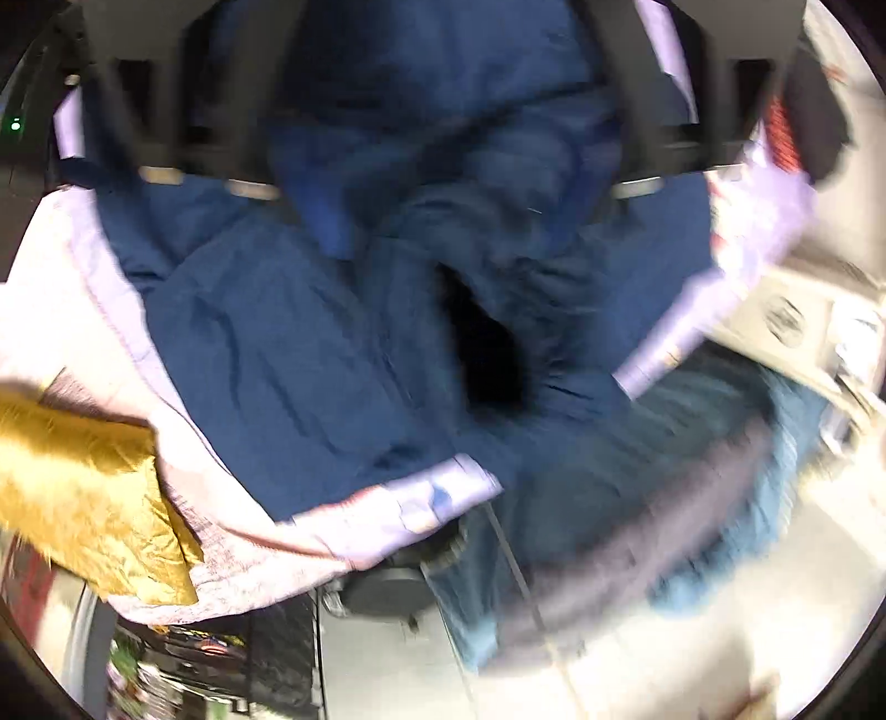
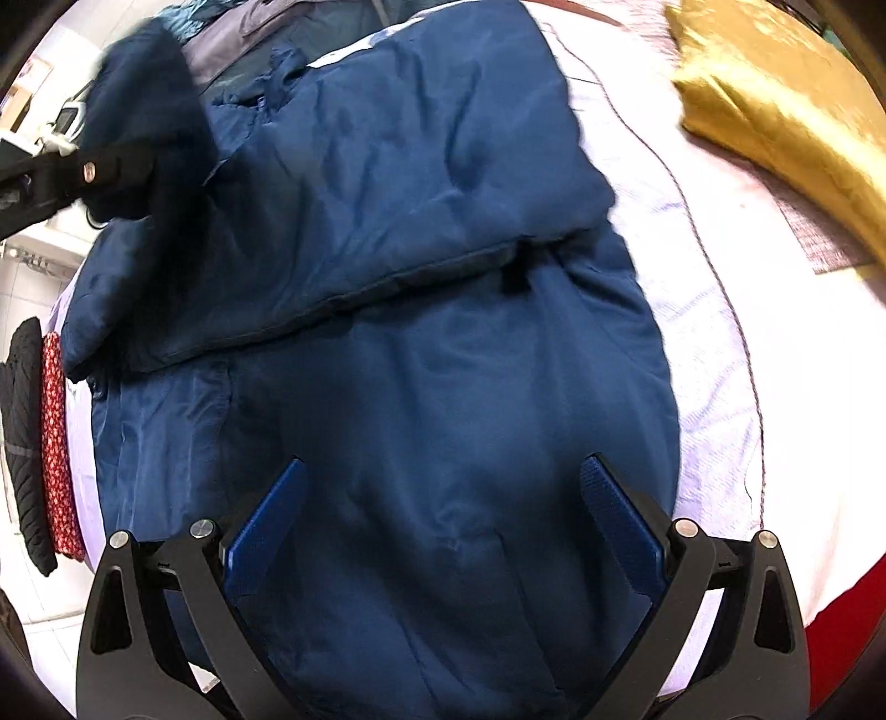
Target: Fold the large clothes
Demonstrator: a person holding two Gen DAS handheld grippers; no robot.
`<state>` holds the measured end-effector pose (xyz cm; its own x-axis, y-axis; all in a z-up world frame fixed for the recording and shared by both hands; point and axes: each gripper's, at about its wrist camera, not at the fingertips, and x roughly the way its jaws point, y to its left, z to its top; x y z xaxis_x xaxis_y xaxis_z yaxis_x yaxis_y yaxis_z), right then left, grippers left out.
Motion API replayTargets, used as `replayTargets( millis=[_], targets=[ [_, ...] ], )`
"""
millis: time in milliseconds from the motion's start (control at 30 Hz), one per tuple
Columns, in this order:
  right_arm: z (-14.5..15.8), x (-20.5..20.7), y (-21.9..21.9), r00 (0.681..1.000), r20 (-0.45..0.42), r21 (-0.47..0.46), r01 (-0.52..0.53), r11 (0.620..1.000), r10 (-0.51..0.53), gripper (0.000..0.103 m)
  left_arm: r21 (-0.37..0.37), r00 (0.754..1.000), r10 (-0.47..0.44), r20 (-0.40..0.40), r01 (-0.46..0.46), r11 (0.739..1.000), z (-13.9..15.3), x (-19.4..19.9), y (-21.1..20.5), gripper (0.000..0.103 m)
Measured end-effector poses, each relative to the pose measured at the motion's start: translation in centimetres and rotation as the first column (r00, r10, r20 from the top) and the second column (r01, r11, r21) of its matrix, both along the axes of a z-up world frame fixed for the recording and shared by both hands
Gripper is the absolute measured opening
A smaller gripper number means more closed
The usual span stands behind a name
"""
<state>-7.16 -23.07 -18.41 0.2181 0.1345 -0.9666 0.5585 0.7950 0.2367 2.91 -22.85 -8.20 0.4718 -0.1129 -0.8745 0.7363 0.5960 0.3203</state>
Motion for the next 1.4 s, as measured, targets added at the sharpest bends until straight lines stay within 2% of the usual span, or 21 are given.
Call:
replayTargets(
  millis=[33, 67, 100, 167, 267, 333, 400, 467, 500, 600, 667, 733, 833, 900, 1000, 1067, 1133, 1167, 1233, 1300, 1400],
  targets=[
    [0.1, 0.3, 0.2, 1.0, 0.003, -0.002, -0.008, 1.0, 0.008, 0.098, 0.019, 0.998, -0.025, 0.064, 0.024, 1.0, 0.6, -0.7, -0.4, 0.09],
    [0.1, 0.5, 0.3, 1.0, 0.005, -0.003, -0.014, 1.0, 0.014, 0.098, 0.028, 0.995, -0.043, 0.086, 0.041, 0.999, 1.0, -1.2, -0.7, 0.09],
    [0.2, 0.6, 0.4, 1.0, 0.006, -0.005, -0.017, 1.0, 0.017, 0.098, 0.019, 0.994, -0.069, 0.089, 0.067, 0.998, 1.5, -2.0, -1.1, 0.09],
    [0.2, 0.9, 0.5, 1.0, 0.004, -0.008, -0.022, 1.0, 0.022, 0.098, -0.067, 0.996, -0.083, 0.035, 0.086, 0.994, 2.7, -2.7, -1.1, 0.091],
    [0.6, 1.1, 0.4, 1.0, 0.015, -0.032, -0.023, 0.999, 0.023, 0.098, -0.143, 0.999, -0.016, -0.042, 0.01, 0.99, 2.7, -1.7, 0.7, 0.092],
    [1.3, 1.4, 0.2, 0.999, 0.031, -0.063, -0.031, 0.998, 0.033, 0.098, -0.15, 0.996, 0.049, -0.074, -0.059, 0.987, 1.5, -0.4, 2.7, 0.092],
    [2.2, 2.1, 0.3, 0.997, 0.054, -0.103, -0.057, 0.993, 0.063, 0.098, -0.127, 0.982, 0.146, -0.116, -0.16, 0.979, -0.4, 1.8, 6.1, 0.091],
    [3.3, 3.3, 0.5, 0.991, 0.089, -0.132, -0.092, 0.987, 0.104, 0.098, -0.114, 0.953, 0.247, -0.176, -0.269, 0.957, -2.1, 4.1, 9.9, 0.09],
    [3.8, 4.2, 0.8, 0.985, 0.112, -0.14, -0.114, 0.984, 0.13, 0.098, -0.112, 0.923, 0.323, -0.21, -0.351, 0.93, -3.1, 5.7, 12.8, 0.089],
    [5.0, 6.6, 1.4, 0.969, 0.165, -0.148, -0.159, 0.976, 0.183, 0.098, -0.106, 0.858, 0.456, -0.236, -0.489, 0.866, -4.2, 8.4, 18.6, 0.084],
    [5.8, 8.8, 2.1, 0.952, 0.214, -0.144, -0.192, 0.971, 0.22, 0.094, -0.109, 0.827, 0.509, -0.24, -0.544, 0.832, -4.4, 9.6, 21.4, 0.081],
    [6.3, 10.9, 3.0, 0.929, 0.244, -0.14, -0.251, 0.958, 0.279, 0.082, -0.126, 0.819, 0.518, -0.249, -0.557, 0.821, -4.4, 10.1, 22.6, 0.08],
    [6.4, 13.6, 4.9, 0.895, 0.267, -0.139, -0.33, 0.934, 0.356, 0.076, -0.156, 0.834, 0.49, -0.254, -0.536, 0.83, -4.5, 10.3, 22.8, 0.078],
    [5.8, 15.2, 5.9, 0.881, 0.252, -0.165, -0.37, 0.914, 0.401, 0.075, -0.173, 0.854, 0.443, -0.274, -0.496, 0.851, -5.2, 10.5, 22.1, 0.078],
    [3.7, 16.4, 6.2, 0.907, 0.166, -0.182, -0.357, 0.916, 0.387, 0.075, -0.132, 0.869, 0.405, -0.284, -0.454, 0.881, -7.1, 10.9, 20.4, 0.079],
    [1.6, 16.7, 4.9, 0.939, 0.093, -0.164, -0.315, 0.935, 0.332, 0.075, -0.089, 0.862, 0.409, -0.299, -0.452, 0.887, -8.6, 11.5, 20.2, 0.079],
    [-0.2, 16.3, 3.5, 0.958, 0.045, -0.129, -0.277, 0.952, 0.284, 0.071, -0.058, 0.831, 0.422, -0.362, -0.472, 0.88, -10.6, 12.4, 20.6, 0.081],
    [-1.2, 16.1, 2.7, 0.962, 0.022, -0.091, -0.271, 0.958, 0.274, 0.066, -0.055, 0.823, 0.423, -0.379, -0.476, 0.878, -11.1, 12.6, 20.7, 0.082],
    [-2.1, 15.8, 2.0, 0.962, 0.025, -0.06, -0.269, 0.961, 0.271, 0.065, -0.042, 0.825, 0.408, -0.39, -0.459, 0.888, -12.0, 12.8, 20.6, 0.083],
    [-2.1, 15.8, 2.3, 0.957, 0.026, -0.073, -0.288, 0.955, 0.29, 0.065, -0.03, 0.832, 0.401, -0.384, -0.445, 0.895, -12.4, 12.9, 20.2, 0.085],
    [-2.1, 15.9, 2.7, 0.954, 0.012, -0.094, -0.297, 0.95, 0.299, 0.066, -0.023, 0.823, 0.414, -0.389, -0.458, 0.889, -12.6, 13.0, 19.9, 0.087]
  ],
)
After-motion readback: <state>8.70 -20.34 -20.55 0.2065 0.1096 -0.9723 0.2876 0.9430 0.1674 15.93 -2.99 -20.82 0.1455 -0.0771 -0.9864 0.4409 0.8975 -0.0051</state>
